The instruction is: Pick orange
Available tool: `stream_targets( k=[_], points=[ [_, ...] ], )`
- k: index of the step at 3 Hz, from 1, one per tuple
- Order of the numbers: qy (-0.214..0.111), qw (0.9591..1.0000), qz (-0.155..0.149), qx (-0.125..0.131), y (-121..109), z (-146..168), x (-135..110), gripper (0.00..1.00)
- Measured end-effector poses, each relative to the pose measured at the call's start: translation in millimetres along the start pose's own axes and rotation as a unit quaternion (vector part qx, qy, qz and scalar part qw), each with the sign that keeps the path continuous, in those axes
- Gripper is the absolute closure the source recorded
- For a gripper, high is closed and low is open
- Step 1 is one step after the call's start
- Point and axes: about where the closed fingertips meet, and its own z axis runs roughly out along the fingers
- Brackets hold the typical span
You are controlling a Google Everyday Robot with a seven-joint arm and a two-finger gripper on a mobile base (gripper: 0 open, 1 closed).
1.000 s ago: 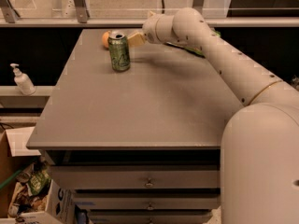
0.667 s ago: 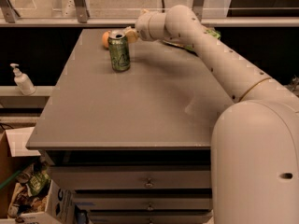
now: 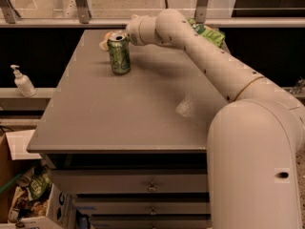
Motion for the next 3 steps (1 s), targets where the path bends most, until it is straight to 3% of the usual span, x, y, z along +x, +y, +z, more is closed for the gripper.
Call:
stream_targets(
  k=[3],
  points=[
    [0.014,0.9991,0.03,-0.027,36.5,24.7,17.4,0.0]
  ],
)
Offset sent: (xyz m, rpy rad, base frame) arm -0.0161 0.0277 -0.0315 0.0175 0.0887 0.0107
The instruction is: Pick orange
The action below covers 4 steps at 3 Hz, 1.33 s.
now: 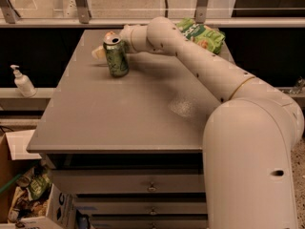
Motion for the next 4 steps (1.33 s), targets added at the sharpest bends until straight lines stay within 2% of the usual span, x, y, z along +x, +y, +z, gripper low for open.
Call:
stream_targets(
  k=[3,4],
  points=[
    [0.008,0.9998,0.019,0.004,-3.4,-2.6,20.1,0.0],
    [0.012,0.9996,0.023,0.013,-11.7,-4.3,29.7,0.0]
  ],
)
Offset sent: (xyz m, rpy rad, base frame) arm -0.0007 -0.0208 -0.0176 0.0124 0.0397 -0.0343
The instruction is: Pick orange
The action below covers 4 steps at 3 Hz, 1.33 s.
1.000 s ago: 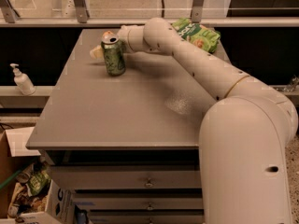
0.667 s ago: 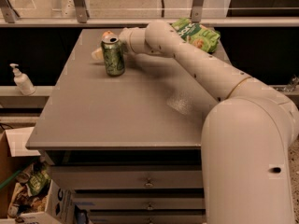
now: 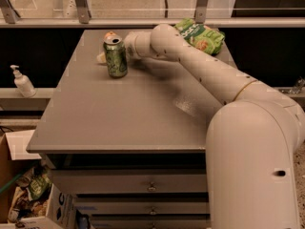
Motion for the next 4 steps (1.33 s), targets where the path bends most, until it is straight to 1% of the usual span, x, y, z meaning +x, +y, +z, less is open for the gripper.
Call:
stream_targets(
  k=[1,2,4],
  points=[
    [-0.003,1.0,0.003,0.008,-8.2,-2.1,5.0,0.18],
    [-0.009,0.9999,0.003,0.011,-12.4,-1.7,3.6,0.41],
    [-0.024,0.9996,0.008,0.009,-11.3,6.6,-3.3,0.88]
  ],
)
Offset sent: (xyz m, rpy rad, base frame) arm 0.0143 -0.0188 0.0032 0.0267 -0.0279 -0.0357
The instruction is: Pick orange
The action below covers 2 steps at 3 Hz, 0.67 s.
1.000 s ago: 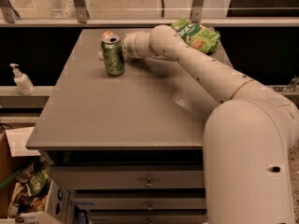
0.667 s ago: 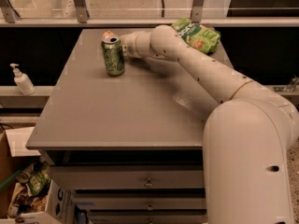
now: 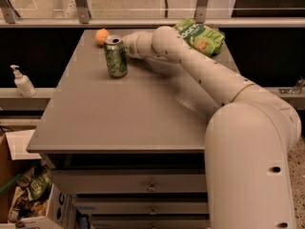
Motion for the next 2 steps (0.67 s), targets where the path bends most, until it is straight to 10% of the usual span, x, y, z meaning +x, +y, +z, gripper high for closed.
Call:
stream_targets(
  k=[1,2],
  points=[
    [-0.003,1.0,0.003,0.001,0.0,0.6,-0.7,1.0],
    [-0.004,1.0,0.004,0.003,-2.3,0.0,-2.2,0.82]
  ],
)
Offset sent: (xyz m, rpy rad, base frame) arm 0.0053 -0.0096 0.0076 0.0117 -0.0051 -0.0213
